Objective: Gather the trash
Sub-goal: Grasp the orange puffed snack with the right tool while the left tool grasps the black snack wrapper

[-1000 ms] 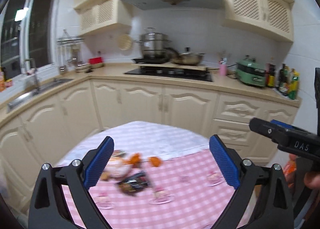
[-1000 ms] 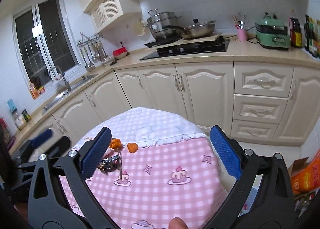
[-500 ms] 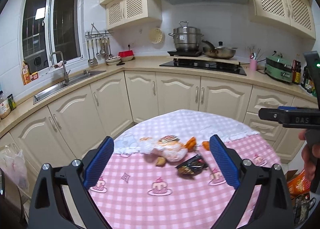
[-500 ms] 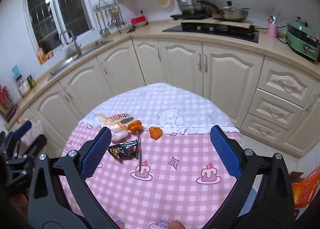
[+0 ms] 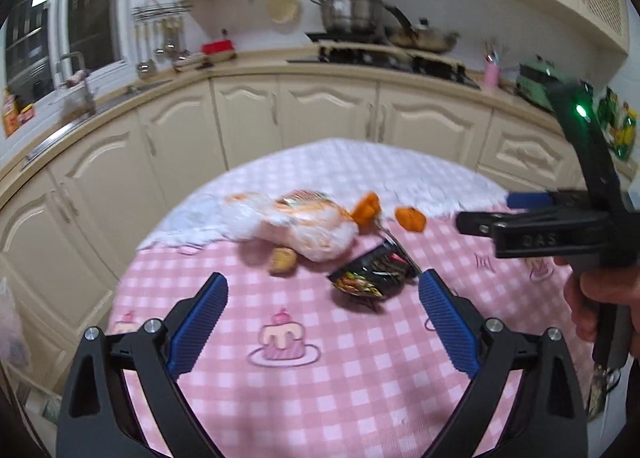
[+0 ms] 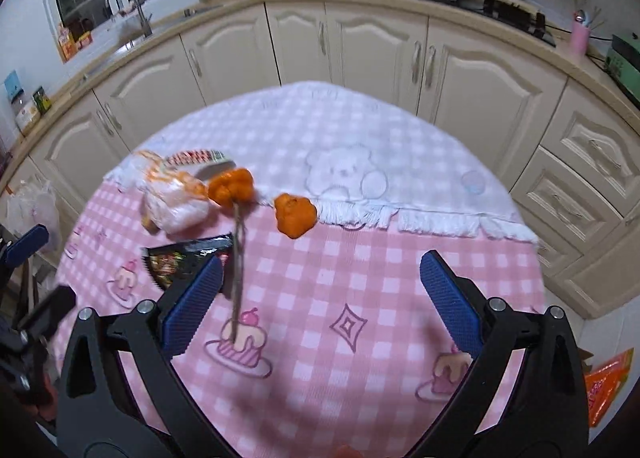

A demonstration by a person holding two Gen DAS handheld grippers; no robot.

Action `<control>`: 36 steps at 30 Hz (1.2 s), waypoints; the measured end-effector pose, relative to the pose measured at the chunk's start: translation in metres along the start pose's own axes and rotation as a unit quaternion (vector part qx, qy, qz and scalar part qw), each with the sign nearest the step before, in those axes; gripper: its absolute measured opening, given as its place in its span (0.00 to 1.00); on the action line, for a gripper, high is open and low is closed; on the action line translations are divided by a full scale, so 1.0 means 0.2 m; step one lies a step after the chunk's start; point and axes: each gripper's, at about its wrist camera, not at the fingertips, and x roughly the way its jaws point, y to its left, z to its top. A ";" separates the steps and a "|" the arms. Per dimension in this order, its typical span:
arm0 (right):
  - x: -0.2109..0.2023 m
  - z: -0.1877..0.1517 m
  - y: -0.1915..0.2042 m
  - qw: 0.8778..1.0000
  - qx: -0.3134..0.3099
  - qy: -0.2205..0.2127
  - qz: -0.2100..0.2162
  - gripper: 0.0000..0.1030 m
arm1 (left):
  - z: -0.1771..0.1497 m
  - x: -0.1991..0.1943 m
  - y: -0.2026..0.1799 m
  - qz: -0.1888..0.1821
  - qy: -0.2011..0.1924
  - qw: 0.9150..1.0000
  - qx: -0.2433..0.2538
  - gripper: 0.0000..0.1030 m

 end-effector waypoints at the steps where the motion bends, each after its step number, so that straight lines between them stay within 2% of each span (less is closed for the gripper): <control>1: 0.02 0.00 0.00 1.000 -0.002 0.004 0.000 0.89 | 0.00 0.04 -0.02 -0.002 0.003 1.000 0.011 0.91; 2: 0.06 0.01 0.00 1.000 -0.005 0.010 -0.002 0.87 | 0.00 0.07 -0.04 -0.001 0.005 1.000 0.022 0.91; 4: 0.12 0.03 0.01 1.000 -0.013 0.017 0.000 0.76 | 0.01 0.12 -0.07 0.000 0.008 0.999 0.040 0.91; 7: 0.22 0.08 0.03 0.999 -0.030 0.028 0.006 0.67 | 0.01 0.22 -0.09 -0.002 0.027 0.998 0.055 0.91; 11: 0.30 0.12 0.07 0.998 -0.044 0.035 0.013 0.63 | 0.02 0.30 -0.11 -0.015 0.042 0.997 0.063 0.91; 12: 0.33 0.13 0.07 0.998 -0.045 0.039 0.015 0.59 | 0.02 0.32 -0.12 -0.019 0.045 0.997 0.066 0.91; 13: 0.36 0.14 0.08 0.998 -0.048 0.044 0.018 0.50 | 0.02 0.33 -0.13 -0.020 0.046 0.996 0.067 0.91; 16: 0.36 0.13 0.10 0.997 -0.061 0.038 0.004 0.34 | 0.03 0.38 -0.15 -0.023 0.054 0.996 0.072 0.91; 20: 0.31 0.09 0.02 0.999 -0.029 0.031 0.024 0.32 | 0.04 0.45 -0.19 -0.035 0.073 0.994 0.079 0.91; 23: 0.23 0.04 -0.04 0.999 -0.009 0.021 0.034 0.32 | 0.02 0.48 -0.20 -0.051 0.090 0.992 0.066 0.91; 28: 0.09 -0.03 -0.14 0.999 0.017 0.008 0.039 0.32 | 0.00 0.51 -0.21 -0.068 0.094 0.992 0.049 0.91; 29: 0.06 -0.05 -0.16 0.999 0.021 0.006 0.039 0.32 | 0.00 0.51 -0.20 -0.069 0.096 0.992 0.042 0.89; 32: 0.00 -0.07 -0.18 0.999 0.028 0.000 0.040 0.32 | 0.00 0.51 -0.17 -0.084 0.099 0.991 0.020 0.73; 34: -0.02 -0.08 -0.19 0.999 0.032 -0.003 0.042 0.32 | -0.01 0.52 -0.17 -0.087 0.104 0.991 0.018 0.56; 36: -0.04 -0.09 -0.19 0.998 0.036 -0.006 0.044 0.32 | -0.01 0.51 -0.17 -0.086 0.101 0.991 0.025 0.49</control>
